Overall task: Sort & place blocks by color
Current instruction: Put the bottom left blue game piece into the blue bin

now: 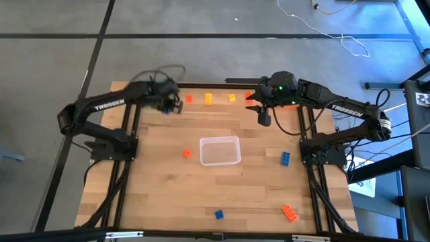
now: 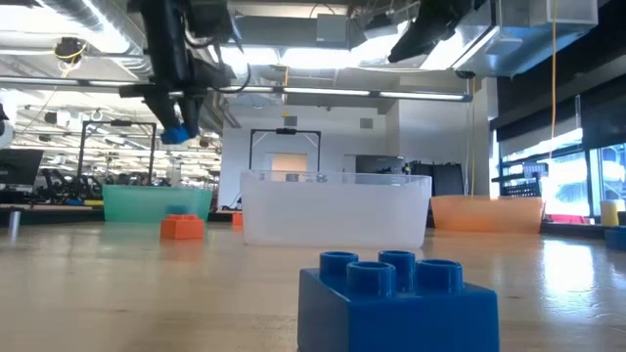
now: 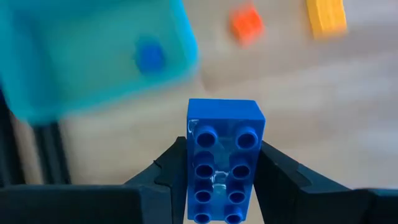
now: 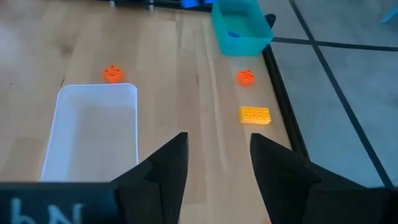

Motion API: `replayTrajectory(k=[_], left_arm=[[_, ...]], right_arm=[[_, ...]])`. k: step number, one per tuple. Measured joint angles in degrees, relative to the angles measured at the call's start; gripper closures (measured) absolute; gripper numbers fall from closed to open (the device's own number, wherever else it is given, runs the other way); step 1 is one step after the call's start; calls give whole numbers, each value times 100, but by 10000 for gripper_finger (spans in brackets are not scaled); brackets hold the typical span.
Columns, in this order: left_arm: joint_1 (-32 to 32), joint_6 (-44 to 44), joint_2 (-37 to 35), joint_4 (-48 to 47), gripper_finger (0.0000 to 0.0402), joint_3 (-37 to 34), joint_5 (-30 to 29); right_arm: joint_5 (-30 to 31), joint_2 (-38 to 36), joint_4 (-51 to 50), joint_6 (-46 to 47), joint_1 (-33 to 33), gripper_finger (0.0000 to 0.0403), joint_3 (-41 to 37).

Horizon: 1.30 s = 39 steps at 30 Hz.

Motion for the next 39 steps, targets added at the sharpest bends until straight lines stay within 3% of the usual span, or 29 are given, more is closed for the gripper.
replayTrajectory(k=[6, 13, 31, 39], left_arm=[[1462, 1164, 11, 493, 271, 0, -43], [2335, 1718, 301, 502, 271, 0, 113], [2821, 2162, 1800, 1132, 271, 0, 261], [2847, 2194, 2144, 1146, 220, 0, 233]], right_arm=[[9, 0, 32, 157, 1, 230, 0], [9, 0, 116, 162, 1, 230, 0], [13, 0, 220, 162, 1, 230, 0], [13, 0, 217, 160, 1, 230, 0]])
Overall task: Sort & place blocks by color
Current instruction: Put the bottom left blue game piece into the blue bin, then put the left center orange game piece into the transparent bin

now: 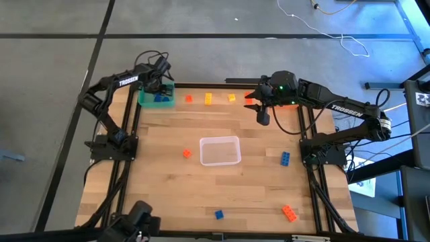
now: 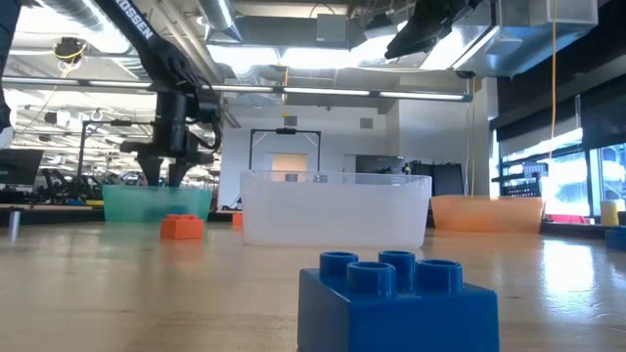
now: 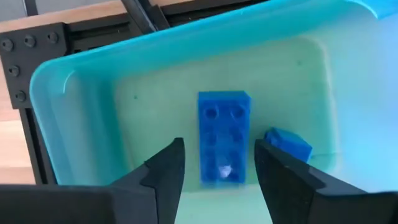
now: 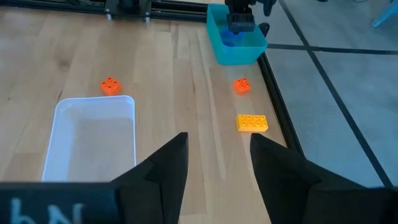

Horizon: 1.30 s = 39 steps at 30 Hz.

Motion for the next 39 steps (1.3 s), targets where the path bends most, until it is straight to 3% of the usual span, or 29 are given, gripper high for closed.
replayTrajectory(k=[10, 18, 21, 28, 33, 36, 39], left_arm=[[-31, 279, -182, 282, 216, 0, -19], [-276, 807, -1005, 464, 215, 5, 57], [-500, 1178, -1384, 458, 215, 5, 355], [-1343, 1973, -2155, 413, 215, 5, 1438], [-2213, 2029, -2437, 209, 214, 13, 2232], [-2926, 2037, -2434, -239, 214, 13, 2335], [-3665, 1641, -2418, -637, 214, 13, 2078]], right_arm=[[-2, 0, 11, -16, 0, 230, 0], [-3, 0, 76, -6, 1, 230, 0], [-4, 0, 71, 130, 2, 230, 0], [-4, 0, -137, -41, 1, 230, 0], [-4, 0, -204, -40, 2, 230, 0], [-5, 0, -204, -48, 2, 230, 0], [-6, 0, -204, -53, 2, 230, 0]])
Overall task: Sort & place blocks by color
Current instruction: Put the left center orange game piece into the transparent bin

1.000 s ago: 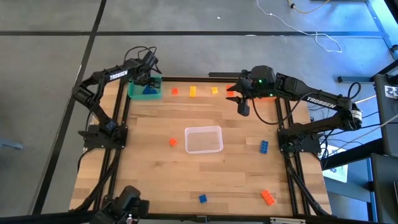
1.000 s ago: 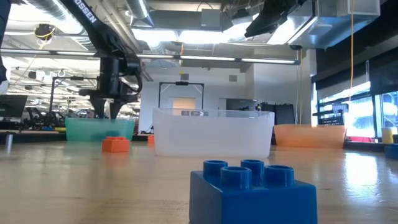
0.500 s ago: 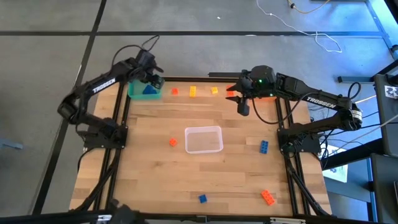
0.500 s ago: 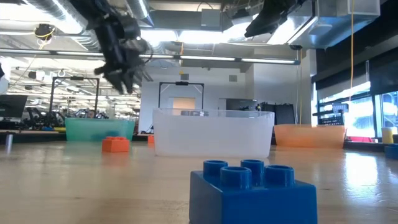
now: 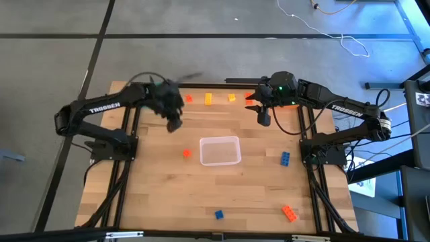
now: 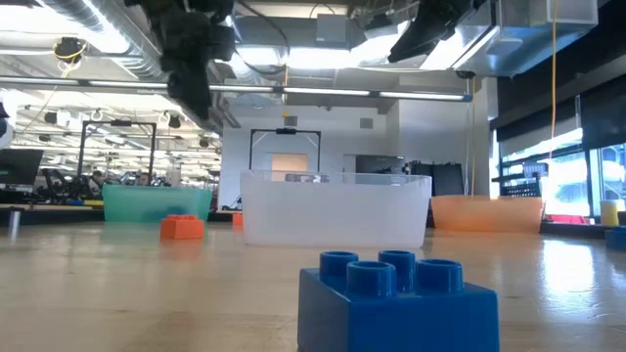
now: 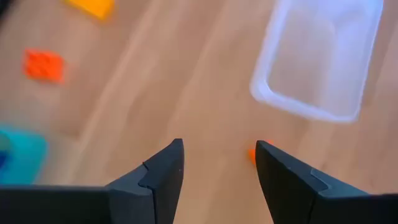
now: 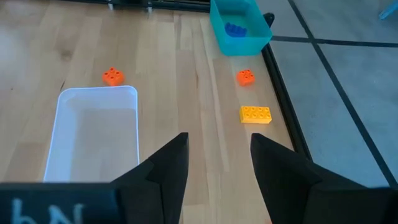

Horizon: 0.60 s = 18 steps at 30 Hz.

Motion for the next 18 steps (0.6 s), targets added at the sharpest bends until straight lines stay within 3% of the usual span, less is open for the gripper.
replayTrajectory(k=[8, 13, 18], left_arm=[[-1725, -1676, 11, -76, 214, -2, -729], [-2745, -1784, 98, -72, 214, -10, -1279], [-3359, -2111, 287, -10, 214, -10, -1925]], right_arm=[[2, 0, 0, -11, 0, 230, 0], [2, 0, 0, -11, 0, 230, 0], [2, 0, 0, -11, 0, 230, 0]])
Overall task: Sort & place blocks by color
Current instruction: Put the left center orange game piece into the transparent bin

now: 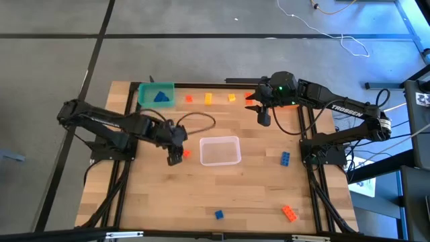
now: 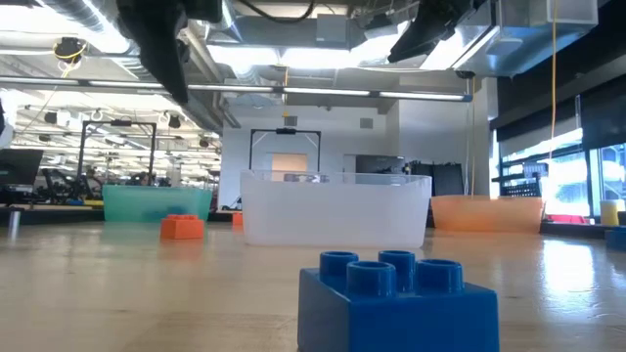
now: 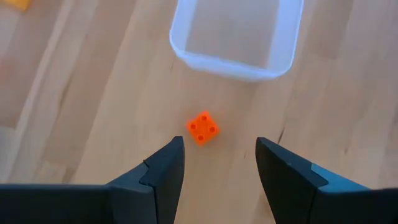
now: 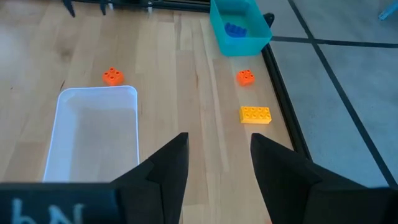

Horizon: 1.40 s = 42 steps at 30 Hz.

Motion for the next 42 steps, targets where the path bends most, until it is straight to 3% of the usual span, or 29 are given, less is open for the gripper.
replayTrajectory(k=[3, 9, 23, 31, 37, 42], left_arm=[[-217, 107, 225, 12, 214, 8, -64], [-461, 1300, 929, -21, 214, -1, -82], [-228, 3603, 2116, 495, 214, -1, -126], [182, 4074, 2137, 628, 214, 1, -101], [328, 4178, 2137, 847, 214, -114, 618], [328, 4334, 2137, 983, 214, -296, 606]], right_arm=[[0, 0, 0, 0, 0, 230, 0], [-2, 0, 1, 0, 0, 230, 0], [-2, 0, 1, 20, 0, 230, 0], [0, 0, 2, 22, -1, 230, 0], [-1, 0, 2, 22, -1, 230, 0], [-1, 0, 2, 22, 0, 230, 0]])
